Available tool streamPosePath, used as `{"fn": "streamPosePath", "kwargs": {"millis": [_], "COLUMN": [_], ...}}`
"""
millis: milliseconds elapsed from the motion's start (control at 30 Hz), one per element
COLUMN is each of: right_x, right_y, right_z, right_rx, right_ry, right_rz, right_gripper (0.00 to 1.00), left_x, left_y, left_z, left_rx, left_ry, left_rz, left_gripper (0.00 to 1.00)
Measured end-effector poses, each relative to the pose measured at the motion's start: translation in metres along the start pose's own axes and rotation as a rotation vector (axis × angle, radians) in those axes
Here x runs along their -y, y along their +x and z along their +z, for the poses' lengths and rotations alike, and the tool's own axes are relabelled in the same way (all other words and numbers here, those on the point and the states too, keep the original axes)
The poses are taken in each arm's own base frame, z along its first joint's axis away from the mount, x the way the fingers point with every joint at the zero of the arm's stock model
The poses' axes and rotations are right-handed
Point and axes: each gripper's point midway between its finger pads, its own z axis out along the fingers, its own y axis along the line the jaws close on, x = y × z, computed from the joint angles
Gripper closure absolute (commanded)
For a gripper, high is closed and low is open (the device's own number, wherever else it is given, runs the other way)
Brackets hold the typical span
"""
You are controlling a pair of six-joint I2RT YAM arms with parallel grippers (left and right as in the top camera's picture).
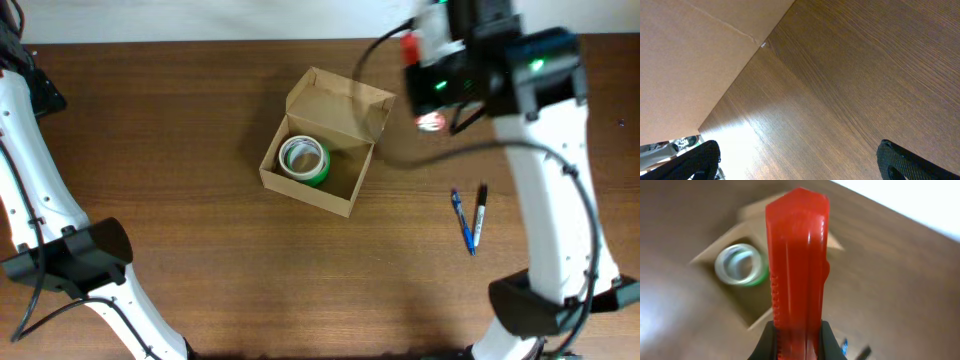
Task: Pack container
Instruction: 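Lower the orange box cutter into the box and release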
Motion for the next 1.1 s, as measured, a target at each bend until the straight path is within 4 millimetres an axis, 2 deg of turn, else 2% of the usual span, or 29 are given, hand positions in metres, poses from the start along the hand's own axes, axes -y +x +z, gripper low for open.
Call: {"fn": "streamPosePath", "kwargs": {"millis": [133,167,267,367,500,600,700,1100], "right_x": [-0.055,-0.070,-0.094,-0.106,-0.114,-0.116,-0.121,-0.139], "right_y": [-0.001,0.001,0.007,0.020,0.052,0.071,0.082,0.095], "right_z": [0.011,0.021,0.057,0.101,0.170,0.201,0.215,0.225], "right_rx": [-0.017,-0.036,-0.107,-0.206,-0.374,-0.454,-0.491,-0.521], "right_ry": [-0.076,-0.097,-0.132,-0.154,-0.182,-0.199,-0.228,-0.312], "right_rz": [-0.216,-0.273,-0.373,-0.431,-0.475,-0.487,-0.485,-0.477], "right_gripper": [0.96,0.96,0.96,0.96,0.96,0.96,0.96,0.96], "left_x": [0.000,0.000,0.000,0.000,0.000,0.000,0.000,0.000], "left_y": [0.000,0.000,0.000,0.000,0.000,0.000,0.000,0.000], "left_z": [0.000,0.000,0.000,0.000,0.000,0.000,0.000,0.000], "left_rx": [0.000,0.000,0.000,0.000,0.000,0.000,0.000,0.000], "left_ry": [0.000,0.000,0.000,0.000,0.000,0.000,0.000,0.000], "left_rz": [0.000,0.000,0.000,0.000,0.000,0.000,0.000,0.000], "left_gripper": [0.00,0.00,0.00,0.00,0.00,0.00,0.00,0.00]}}
